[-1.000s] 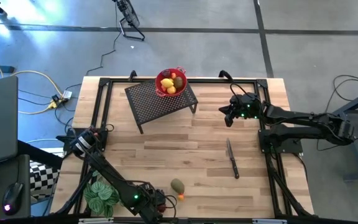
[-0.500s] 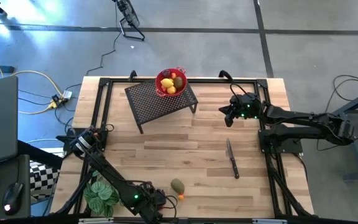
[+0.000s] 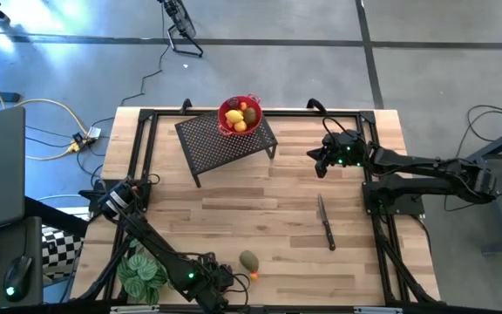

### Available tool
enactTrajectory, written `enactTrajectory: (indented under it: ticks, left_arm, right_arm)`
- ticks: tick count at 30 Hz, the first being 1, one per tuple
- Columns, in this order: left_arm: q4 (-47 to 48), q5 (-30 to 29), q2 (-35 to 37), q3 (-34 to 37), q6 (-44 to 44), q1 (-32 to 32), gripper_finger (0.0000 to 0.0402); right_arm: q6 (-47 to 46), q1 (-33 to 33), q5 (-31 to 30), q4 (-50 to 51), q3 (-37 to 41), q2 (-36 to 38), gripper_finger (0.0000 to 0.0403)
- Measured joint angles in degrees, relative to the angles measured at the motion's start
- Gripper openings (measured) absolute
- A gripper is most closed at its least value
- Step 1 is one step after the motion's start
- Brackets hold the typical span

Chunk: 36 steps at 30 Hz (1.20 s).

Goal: Pick & Place Fruit
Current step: Put the pomegranate into the red strainer bowl on the shelf

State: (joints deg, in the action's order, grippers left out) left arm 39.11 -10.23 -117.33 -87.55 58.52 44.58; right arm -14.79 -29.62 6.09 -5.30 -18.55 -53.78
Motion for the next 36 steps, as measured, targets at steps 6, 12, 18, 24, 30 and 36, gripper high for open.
enactTrajectory:
  ticks: [6,12,18,24,30,36]
  left_arm:
    - [0.0,-2.1,0.0,0.0,0.2,0.0,0.0274]
    - [0.0,-2.5,0.0,0.0,0.3,0.0,0.0274]
    - [0.0,-2.5,0.1,0.0,0.5,0.0,0.0274]
    - [0.1,-2.5,0.1,0.0,0.5,0.0,0.0274]
    - [2.0,-2.5,0.1,0.0,2.4,0.0,0.0274]
    - [2.2,-2.3,0.1,0.0,2.8,0.0,0.0274]
  right_arm:
    - [0.0,0.0,0.0,0.0,0.0,0.0,0.0002]
    - [0.0,0.0,0.0,0.0,0.0,0.0,0.0002]
    - [0.0,0.0,0.0,0.0,0.0,0.0,0.0002]
    - [0.0,0.0,0.0,0.0,0.0,0.0,0.0002]
    - [0.0,0.0,0.0,0.0,0.0,0.0,0.0003]
    - [0.0,0.0,0.0,0.0,0.0,0.0,0.0003]
